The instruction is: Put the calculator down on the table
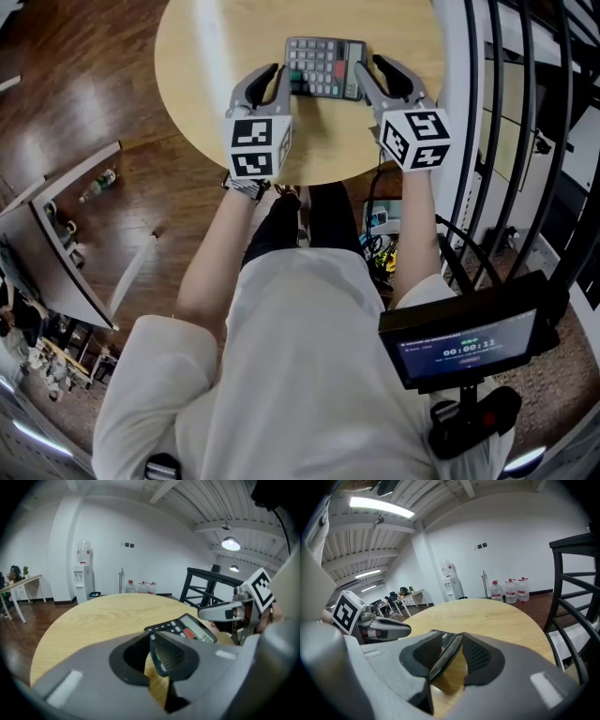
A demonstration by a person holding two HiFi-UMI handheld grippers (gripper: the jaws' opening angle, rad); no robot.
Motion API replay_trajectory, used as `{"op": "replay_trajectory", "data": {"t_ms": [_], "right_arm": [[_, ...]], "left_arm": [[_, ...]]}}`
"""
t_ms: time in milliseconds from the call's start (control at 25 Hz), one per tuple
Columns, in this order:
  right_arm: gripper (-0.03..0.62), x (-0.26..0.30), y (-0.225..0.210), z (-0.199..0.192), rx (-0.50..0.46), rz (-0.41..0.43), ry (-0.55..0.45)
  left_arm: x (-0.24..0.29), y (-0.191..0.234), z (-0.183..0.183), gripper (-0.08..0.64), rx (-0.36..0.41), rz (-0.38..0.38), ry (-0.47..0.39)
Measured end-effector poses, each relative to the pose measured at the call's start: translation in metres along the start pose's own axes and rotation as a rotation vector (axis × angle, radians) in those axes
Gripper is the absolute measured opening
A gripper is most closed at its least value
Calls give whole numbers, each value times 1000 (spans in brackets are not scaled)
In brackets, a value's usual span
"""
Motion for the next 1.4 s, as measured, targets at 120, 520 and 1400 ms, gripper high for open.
{"op": "replay_trajectory", "data": {"t_ms": [120,520,1400], "right_arm": [[140,-6,1,4,-16,-9,-6],[-11,-47,29,45,-115,-149,-65],[-9,-155,155,78,-193,-260,-119]], "left_arm": [[-4,-8,4,5,53,21,6],[-45,-25,48,-14,144,101,-122],[-181,-62,73,-15,118,-181,-316]]}}
Point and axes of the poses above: the fingertips, and each gripper's own axes: x forward along the fingers, y to its left, z out of its top, the point moved 10 cm from there along -x, backward along the fingers, and after that the axes turned 7 degrees about y, right-handed, at the moved point
